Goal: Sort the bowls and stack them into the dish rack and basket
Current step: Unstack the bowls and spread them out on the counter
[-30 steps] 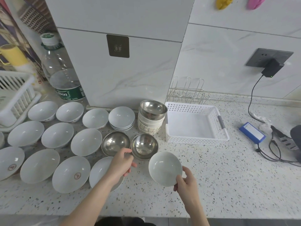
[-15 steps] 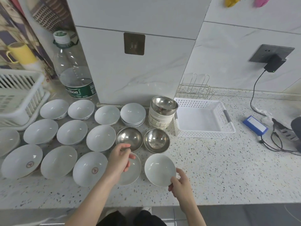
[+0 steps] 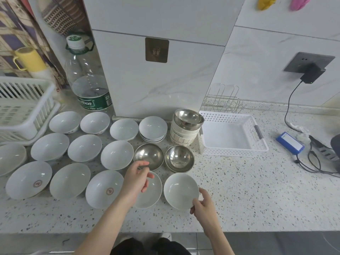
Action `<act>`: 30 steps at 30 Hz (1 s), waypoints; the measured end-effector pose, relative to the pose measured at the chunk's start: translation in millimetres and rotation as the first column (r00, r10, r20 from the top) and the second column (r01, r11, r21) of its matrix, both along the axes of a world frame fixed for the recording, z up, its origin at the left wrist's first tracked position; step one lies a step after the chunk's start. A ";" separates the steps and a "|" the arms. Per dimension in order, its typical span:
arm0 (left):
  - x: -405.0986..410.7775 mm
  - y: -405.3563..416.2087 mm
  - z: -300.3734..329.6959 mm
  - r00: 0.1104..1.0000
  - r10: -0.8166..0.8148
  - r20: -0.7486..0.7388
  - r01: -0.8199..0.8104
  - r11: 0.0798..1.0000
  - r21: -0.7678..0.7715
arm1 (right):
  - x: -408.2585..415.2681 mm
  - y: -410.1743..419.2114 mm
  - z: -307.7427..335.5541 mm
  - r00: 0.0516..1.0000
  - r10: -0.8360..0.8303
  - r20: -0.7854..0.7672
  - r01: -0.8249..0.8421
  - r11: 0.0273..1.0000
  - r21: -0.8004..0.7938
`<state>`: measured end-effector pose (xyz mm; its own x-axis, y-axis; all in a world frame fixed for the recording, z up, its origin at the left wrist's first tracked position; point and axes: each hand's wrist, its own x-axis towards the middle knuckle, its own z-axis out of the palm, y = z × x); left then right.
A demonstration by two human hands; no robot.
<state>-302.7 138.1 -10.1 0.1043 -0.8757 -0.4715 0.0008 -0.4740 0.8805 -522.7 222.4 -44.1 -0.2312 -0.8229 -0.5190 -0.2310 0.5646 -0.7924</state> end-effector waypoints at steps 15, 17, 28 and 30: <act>-30.9 -18.7 -6.6 0.994 0.101 0.029 -0.102 0.994 0.030 | -38.7 -24.7 3.8 0.954 0.268 -0.132 -0.267 0.963 0.021; -30.2 -24.5 -6.6 0.991 0.126 0.053 -0.128 0.991 0.038 | -46.3 -36.2 13.1 0.964 0.199 -0.176 -0.209 0.977 -0.039; -6.7 -108.0 -8.9 0.983 0.078 0.167 -0.102 0.985 0.138 | -14.8 -100.6 49.1 0.998 0.068 -0.008 -0.068 0.979 -0.191; -4.5 -125.9 -9.0 0.976 0.053 0.213 -0.086 0.985 0.149 | -4.3 -104.7 52.7 0.995 0.099 -0.015 -0.100 0.977 -0.190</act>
